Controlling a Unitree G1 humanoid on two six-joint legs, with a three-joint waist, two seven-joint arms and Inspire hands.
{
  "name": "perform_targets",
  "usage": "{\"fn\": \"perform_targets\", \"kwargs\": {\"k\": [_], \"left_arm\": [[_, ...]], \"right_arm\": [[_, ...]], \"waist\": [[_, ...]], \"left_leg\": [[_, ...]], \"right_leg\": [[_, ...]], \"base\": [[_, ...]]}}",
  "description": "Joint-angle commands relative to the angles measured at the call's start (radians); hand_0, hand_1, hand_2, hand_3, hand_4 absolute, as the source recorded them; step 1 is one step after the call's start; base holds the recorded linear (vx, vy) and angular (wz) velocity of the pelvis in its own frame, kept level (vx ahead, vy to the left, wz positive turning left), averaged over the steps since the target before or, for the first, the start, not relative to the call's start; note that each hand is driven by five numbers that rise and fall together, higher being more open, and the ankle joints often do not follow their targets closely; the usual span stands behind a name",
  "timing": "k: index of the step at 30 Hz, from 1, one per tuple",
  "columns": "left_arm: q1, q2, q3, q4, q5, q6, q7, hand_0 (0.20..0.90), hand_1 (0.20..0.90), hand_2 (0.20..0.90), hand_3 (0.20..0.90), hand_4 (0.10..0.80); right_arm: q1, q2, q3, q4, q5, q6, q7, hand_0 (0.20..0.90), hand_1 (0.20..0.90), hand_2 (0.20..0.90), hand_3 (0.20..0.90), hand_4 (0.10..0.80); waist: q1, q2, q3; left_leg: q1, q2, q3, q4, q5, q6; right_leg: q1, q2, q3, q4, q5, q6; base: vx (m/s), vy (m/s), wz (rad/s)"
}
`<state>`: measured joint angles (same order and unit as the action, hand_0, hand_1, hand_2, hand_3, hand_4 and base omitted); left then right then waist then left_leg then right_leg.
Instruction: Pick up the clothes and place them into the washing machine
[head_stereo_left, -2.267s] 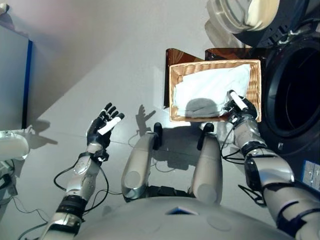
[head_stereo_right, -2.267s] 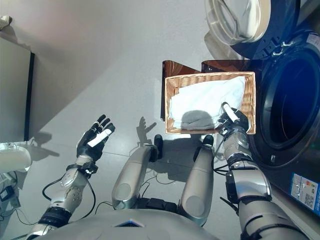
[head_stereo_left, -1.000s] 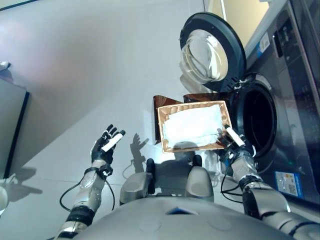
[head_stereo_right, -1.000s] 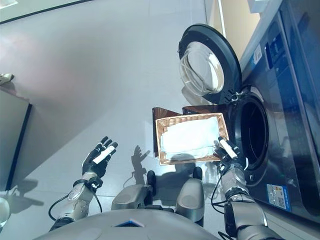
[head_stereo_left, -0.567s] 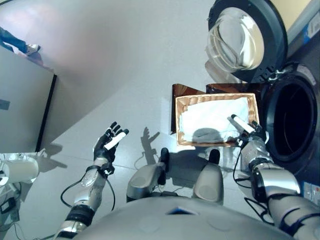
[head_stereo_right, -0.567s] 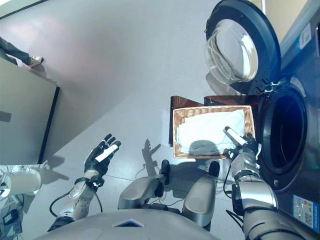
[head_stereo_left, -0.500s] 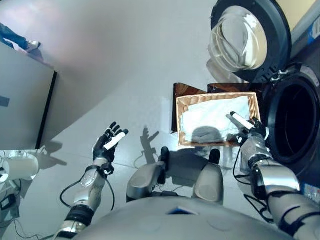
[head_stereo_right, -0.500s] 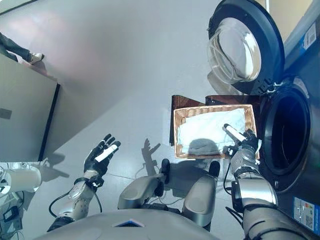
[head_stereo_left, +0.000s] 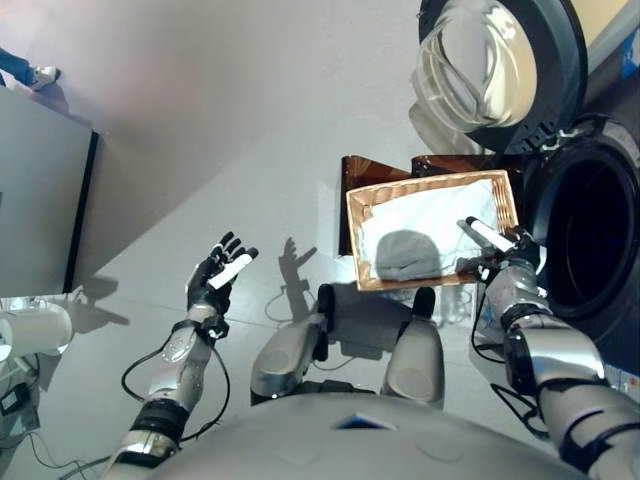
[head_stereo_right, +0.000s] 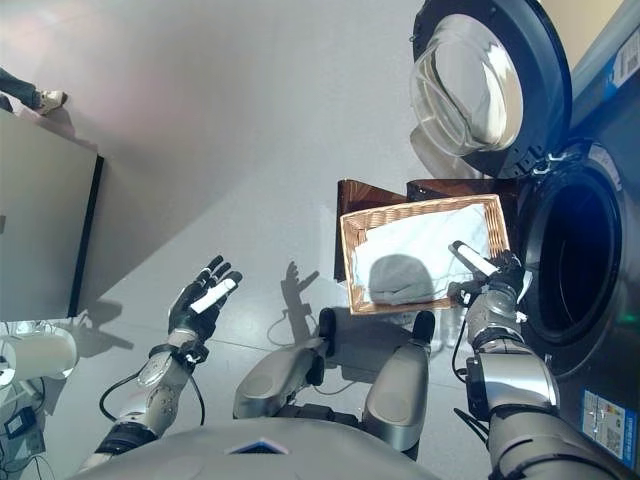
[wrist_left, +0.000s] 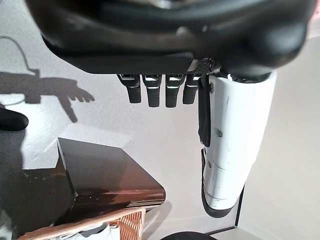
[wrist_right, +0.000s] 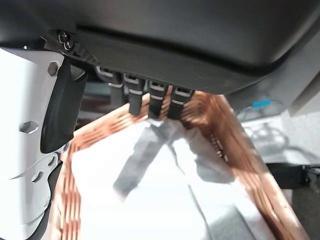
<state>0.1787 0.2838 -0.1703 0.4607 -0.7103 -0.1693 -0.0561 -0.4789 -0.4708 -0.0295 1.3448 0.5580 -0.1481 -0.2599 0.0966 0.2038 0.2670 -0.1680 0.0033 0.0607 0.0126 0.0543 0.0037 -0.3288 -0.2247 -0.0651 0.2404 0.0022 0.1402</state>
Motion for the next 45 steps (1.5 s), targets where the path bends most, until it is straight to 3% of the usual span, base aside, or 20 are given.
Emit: {"fn": "perform_targets", "kwargs": {"k": [1,19,45], "left_arm": [[0.011,0.071,0.046,-0.097,0.003,-0.076,0.011,0.9,0.9,0.9,0.9,0.8],[0.027,0.104,0.054,-0.179,-0.026,-0.094,0.014,0.9,0.9,0.9,0.9,0.8],[0.042,0.157,0.083,-0.211,-0.03,-0.098,-0.009,0.9,0.9,0.9,0.9,0.8]], "right_arm": [[-0.032,-0.038,0.035,-0.043,-0.013,-0.043,-0.016,0.9,0.9,0.9,0.9,0.8],[-0.097,-0.098,0.048,-0.06,-0.03,-0.038,-0.031,0.9,0.9,0.9,0.9,0.8],[-0.142,-0.089,0.075,-0.061,-0.034,-0.049,0.005,0.9,0.9,0.9,0.9,0.8]], "waist": [[0.003,-0.027,-0.03],[0.002,0.014,0.051],[0.016,-0.017,0.052]], "left_leg": [[-0.079,-0.016,0.008,0.092,-0.038,-0.028],[-0.163,-0.026,0.024,0.184,-0.064,-0.019],[-0.334,-0.023,0.043,0.367,-0.12,-0.014]], "right_leg": [[-0.021,0.014,0.014,0.022,-0.004,-0.022],[-0.121,0.011,0.047,0.113,-0.031,-0.032],[-0.266,0.003,0.062,0.254,-0.052,-0.047]], "base": [[0.003,-0.001,-0.06],[-0.017,0.002,-0.03],[-0.026,0.004,0.01]]}}
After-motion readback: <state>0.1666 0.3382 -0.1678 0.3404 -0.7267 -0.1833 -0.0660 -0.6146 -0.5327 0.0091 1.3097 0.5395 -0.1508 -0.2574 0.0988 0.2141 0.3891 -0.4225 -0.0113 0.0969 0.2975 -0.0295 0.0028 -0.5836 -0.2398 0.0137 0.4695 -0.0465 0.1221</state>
